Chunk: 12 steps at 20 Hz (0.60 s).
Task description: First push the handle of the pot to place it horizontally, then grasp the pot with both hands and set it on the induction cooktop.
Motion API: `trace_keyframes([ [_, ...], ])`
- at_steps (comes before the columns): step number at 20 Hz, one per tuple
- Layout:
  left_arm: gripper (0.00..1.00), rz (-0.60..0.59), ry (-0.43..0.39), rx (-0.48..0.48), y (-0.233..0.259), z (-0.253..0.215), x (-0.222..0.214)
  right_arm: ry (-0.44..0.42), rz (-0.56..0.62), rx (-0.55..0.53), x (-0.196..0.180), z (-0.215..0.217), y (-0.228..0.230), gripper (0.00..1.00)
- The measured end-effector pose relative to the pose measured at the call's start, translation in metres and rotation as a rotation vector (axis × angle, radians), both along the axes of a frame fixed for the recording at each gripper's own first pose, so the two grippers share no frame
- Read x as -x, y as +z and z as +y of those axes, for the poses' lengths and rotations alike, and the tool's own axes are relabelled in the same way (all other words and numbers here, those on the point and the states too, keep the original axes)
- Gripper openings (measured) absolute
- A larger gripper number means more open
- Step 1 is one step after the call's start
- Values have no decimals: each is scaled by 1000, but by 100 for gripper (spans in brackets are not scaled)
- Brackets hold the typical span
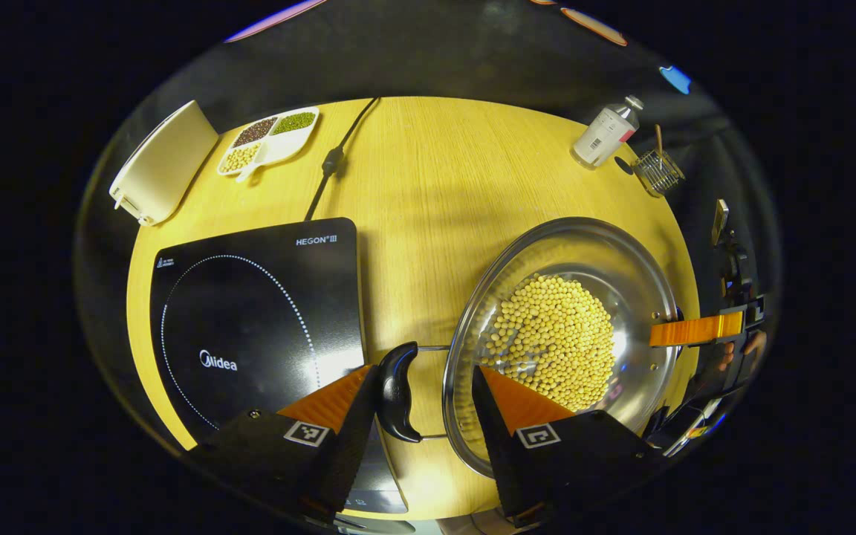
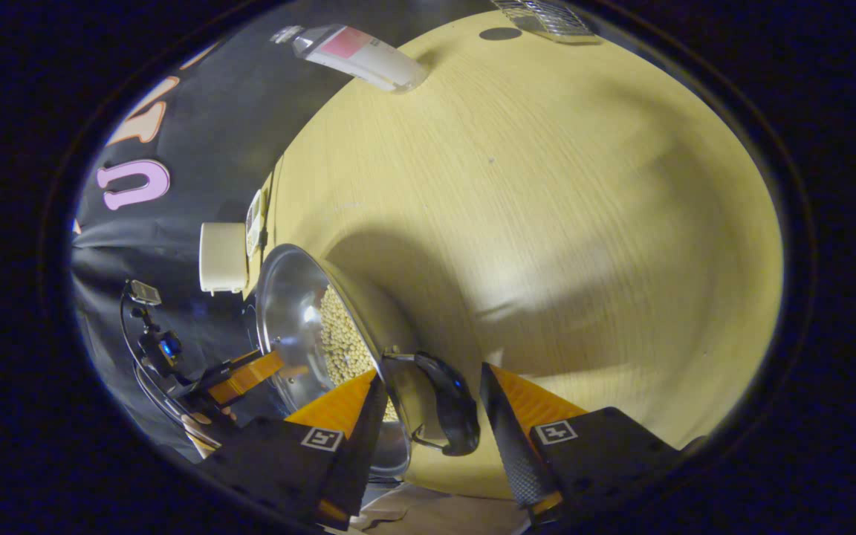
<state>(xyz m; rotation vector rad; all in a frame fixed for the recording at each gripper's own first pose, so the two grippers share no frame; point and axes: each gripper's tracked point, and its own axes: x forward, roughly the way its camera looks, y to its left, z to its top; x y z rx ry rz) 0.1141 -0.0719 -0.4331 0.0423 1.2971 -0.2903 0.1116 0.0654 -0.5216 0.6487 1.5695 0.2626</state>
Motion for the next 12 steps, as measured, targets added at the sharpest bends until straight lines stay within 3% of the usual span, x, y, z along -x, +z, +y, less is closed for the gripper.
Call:
trace_keyframes([
  [2, 82, 9, -8, 10, 2, -9, 1, 14, 7, 8, 3, -2, -3, 67],
  [4, 72, 14, -18, -4, 0, -11, 1, 28, 12, 27, 7, -7, -6, 67],
  [6, 72, 30, -16, -27, 0, -11, 3, 40, 9, 38, 9, -9, -7, 67],
  [7, 78, 34, -20, -31, -1, -14, 4, 47, 9, 37, 11, -9, -6, 67],
  [8, 72, 37, -30, -37, -1, -16, 4, 55, 9, 47, 11, -10, -7, 67],
  [12, 72, 40, -49, -40, -5, -19, 1, 68, 9, 54, 11, -11, -10, 67],
])
